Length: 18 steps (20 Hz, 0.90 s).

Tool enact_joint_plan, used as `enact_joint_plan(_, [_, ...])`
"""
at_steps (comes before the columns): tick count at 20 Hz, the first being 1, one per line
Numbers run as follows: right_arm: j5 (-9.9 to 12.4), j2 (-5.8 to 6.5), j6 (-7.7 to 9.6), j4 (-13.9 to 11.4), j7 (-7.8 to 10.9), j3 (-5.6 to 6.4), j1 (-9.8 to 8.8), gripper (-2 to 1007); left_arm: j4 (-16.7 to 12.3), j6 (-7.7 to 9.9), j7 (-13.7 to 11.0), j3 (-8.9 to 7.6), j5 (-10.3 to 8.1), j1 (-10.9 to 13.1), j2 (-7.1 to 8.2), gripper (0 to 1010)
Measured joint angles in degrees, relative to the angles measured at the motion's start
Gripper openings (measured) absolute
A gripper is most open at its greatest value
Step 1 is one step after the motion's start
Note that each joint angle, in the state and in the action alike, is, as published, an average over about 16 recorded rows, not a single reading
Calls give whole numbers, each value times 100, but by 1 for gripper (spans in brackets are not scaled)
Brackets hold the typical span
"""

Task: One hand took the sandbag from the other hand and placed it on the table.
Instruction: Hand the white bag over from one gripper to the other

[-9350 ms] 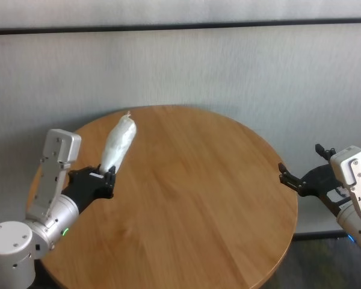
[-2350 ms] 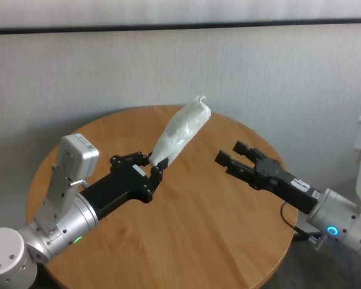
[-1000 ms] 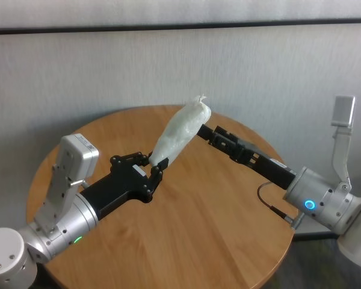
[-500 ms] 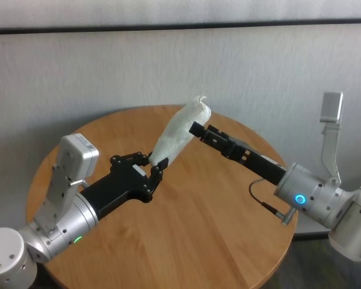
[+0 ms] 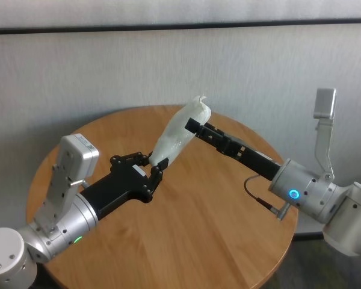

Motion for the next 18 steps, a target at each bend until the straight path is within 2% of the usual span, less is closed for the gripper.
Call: enact_joint_plan(18, [109,-79,-106,166,-141,-296,305,1003,0,0,0,0,0,0,0,204])
